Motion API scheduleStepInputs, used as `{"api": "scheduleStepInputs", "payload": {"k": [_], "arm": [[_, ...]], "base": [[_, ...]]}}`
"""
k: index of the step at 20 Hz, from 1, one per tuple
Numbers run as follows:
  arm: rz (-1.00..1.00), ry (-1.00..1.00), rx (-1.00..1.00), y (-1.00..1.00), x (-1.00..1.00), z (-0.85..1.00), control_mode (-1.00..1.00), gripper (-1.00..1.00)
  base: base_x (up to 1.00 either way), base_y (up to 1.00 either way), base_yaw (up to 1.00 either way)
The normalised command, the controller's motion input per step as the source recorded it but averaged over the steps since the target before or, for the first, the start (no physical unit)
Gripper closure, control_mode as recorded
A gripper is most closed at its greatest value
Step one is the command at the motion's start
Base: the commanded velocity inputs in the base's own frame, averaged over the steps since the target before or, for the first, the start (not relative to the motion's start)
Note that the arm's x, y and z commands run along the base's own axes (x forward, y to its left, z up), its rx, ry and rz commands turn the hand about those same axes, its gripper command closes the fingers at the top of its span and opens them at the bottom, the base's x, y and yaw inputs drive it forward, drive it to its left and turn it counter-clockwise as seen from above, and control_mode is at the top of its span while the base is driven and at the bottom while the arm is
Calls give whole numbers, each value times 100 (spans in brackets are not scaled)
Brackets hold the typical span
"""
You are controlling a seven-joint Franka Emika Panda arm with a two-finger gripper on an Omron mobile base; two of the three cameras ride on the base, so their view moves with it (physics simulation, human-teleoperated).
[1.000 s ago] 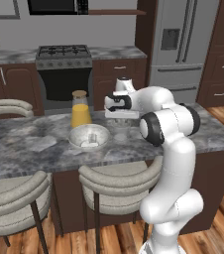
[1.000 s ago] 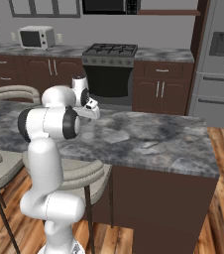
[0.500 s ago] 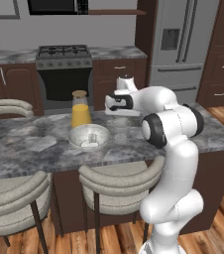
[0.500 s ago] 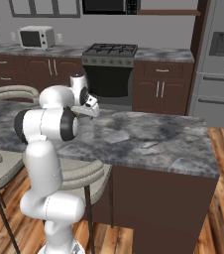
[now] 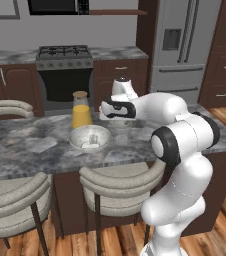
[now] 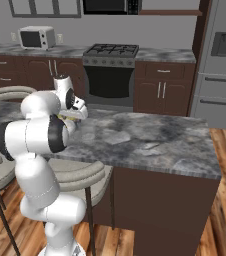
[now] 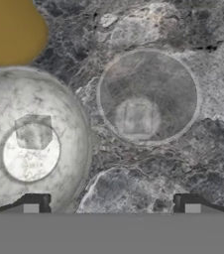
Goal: There are two ice cubes in the ice bowl. Place both ice cubes in the glass cup.
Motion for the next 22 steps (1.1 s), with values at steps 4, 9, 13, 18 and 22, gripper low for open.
{"api": "scheduleStepInputs", "payload": {"k": [4, 9, 13, 18, 22], "arm": [[2, 0, 0, 19, -10, 0, -100, -100], [0, 3, 0, 34, 14, 0, -100, -100], [0, 6, 0, 58, 22, 0, -100, -100], [-4, 1, -1, 62, 7, -1, -100, -100], [-12, 1, 0, 43, 0, -4, -100, -100]], "base": [[0, 0, 0], [0, 0, 0], [0, 0, 0], [0, 0, 0], [0, 0, 0]]}}
